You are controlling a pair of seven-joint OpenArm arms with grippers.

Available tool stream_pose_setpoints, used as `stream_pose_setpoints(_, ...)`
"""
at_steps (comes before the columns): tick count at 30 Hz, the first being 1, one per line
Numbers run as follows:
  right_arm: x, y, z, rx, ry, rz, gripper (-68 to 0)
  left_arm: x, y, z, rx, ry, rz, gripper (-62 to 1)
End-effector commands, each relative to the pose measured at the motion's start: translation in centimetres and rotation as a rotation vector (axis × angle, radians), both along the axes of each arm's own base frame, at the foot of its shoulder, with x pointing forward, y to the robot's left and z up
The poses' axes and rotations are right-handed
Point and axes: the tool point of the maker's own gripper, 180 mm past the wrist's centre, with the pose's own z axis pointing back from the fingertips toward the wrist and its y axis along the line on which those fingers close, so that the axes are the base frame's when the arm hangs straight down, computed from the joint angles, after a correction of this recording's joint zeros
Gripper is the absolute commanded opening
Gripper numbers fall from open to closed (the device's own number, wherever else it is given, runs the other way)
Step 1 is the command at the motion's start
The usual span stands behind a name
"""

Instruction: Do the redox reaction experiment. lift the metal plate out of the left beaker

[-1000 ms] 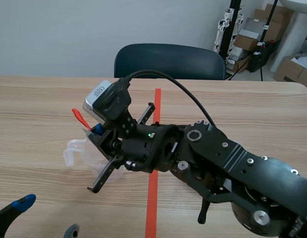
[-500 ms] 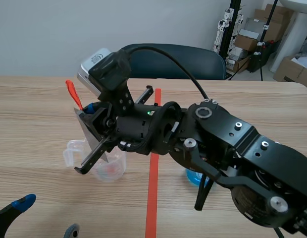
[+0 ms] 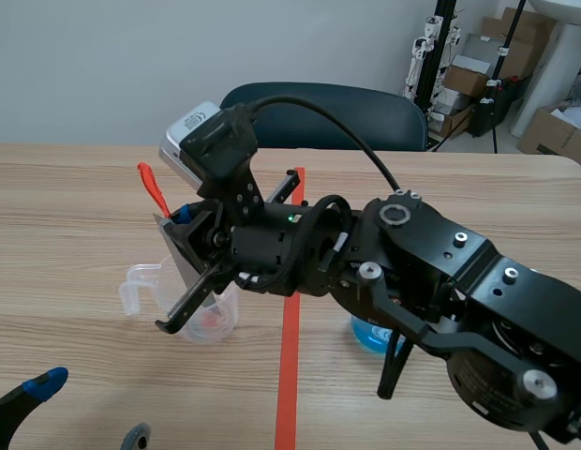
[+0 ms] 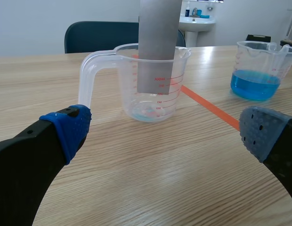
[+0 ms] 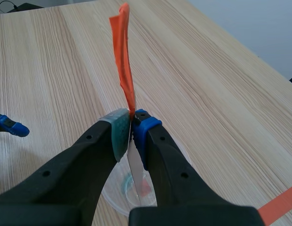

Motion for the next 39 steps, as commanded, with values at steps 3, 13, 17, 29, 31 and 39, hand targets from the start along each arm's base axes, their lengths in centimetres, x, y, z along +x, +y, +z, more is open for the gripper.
stream_pose_setpoints(3, 1.1, -0.6, 1.3, 0.05, 0.003, -0.031, -66.9, -0.1, 0.2, 0.4, -0.008, -0.017, 0.002, 1.4)
stream_pose_setpoints(13, 1.5, -1.1, 2.2, 0.06, 0.024, -0.03, -66.9, -0.1, 0.2, 0.4, -0.008, -0.017, 0.002, 1.4)
stream_pose_setpoints(17, 0.8, -0.7, 3.3, 0.057, 0.009, -0.002, -66.9, -0.1, 0.2, 0.4, -0.008, -0.017, 0.002, 1.4)
stream_pose_setpoints(29, 0.4, -0.3, 7.7, 0.068, -0.033, 0.041, -66.9, -0.1, 0.2, 0.4, -0.007, -0.017, 0.002, 1.4)
stream_pose_setpoints(31, 0.4, -0.3, 8.5, 0.072, -0.046, 0.05, -66.9, -0.1, 0.2, 0.4, -0.007, -0.017, 0.002, 1.4)
stream_pose_setpoints(39, 0.8, -0.4, 10.3, 0.08, 0.006, 0.085, -66.9, -0.1, 0.2, 0.4, -0.008, -0.017, 0.002, 1.4)
